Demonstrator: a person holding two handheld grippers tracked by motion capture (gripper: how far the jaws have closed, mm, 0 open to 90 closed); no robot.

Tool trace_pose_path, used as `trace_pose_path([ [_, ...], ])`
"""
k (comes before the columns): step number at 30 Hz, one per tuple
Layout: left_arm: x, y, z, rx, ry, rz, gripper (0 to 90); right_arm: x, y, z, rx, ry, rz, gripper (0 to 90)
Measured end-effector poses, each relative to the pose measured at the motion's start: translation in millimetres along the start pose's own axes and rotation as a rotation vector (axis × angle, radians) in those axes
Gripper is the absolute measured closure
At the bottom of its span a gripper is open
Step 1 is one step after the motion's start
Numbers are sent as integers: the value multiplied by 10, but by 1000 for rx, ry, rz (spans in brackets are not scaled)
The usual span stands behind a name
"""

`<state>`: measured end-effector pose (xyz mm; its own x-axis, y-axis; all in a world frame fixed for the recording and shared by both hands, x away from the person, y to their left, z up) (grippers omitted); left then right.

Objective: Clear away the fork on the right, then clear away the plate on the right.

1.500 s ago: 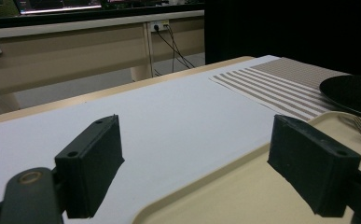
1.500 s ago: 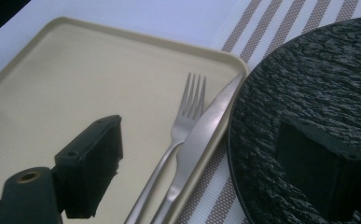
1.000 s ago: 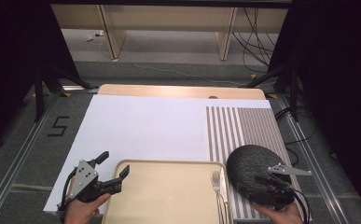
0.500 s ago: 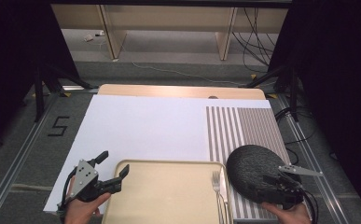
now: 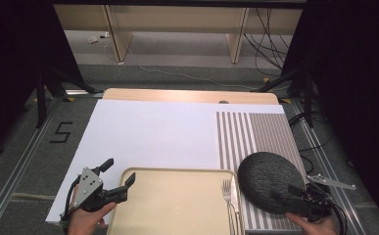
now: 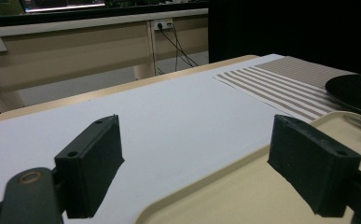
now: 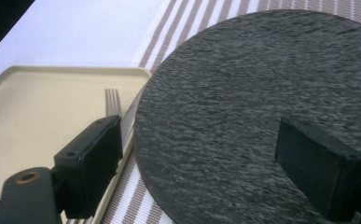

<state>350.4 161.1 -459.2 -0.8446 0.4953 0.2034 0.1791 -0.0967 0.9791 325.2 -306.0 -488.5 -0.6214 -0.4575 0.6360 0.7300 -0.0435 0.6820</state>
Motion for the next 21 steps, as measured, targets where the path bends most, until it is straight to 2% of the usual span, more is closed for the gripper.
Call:
trace_pose_path([
  [1, 3, 1, 0, 0, 0, 0, 171, 5, 1, -14, -6, -1, -4, 160],
  [2, 6, 2, 3, 2, 1, -1, 171, 19, -10, -10, -37, -2, 1, 160],
  [5, 8, 4, 17, 6, 5, -3, 171, 27, -9, -113, -20, -33, -12, 160],
  [12, 2, 15, 7, -2, 2, -4, 171, 82, -41, -208, -76, -45, 0, 161],
  [15, -16, 8, 5, 1, -1, -6, 171, 107, -68, -269, -86, -81, 23, 161],
  [18, -15, 3, 8, 2, -2, -5, 171, 101, -62, -326, -104, -79, -6, 163],
  [19, -2, 1, 11, -3, 1, 0, 171, 109, -67, -341, -111, -79, -3, 164],
  [20, 5, 4, 8, -3, 1, -1, 171, 140, -87, -352, -129, -91, 24, 165],
  [21, 11, 5, 10, -3, 2, -1, 171, 142, -87, -364, -129, -89, 20, 165],
])
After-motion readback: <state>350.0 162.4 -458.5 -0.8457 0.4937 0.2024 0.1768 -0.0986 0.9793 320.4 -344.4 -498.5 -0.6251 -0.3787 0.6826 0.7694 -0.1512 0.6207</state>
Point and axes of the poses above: each handheld gripper's, and its own axes: x roughly backward along the jaws, y roughly out of its top, z roughly to its left, the point moved 9 cm from there along -x, roughly forward along the jaws
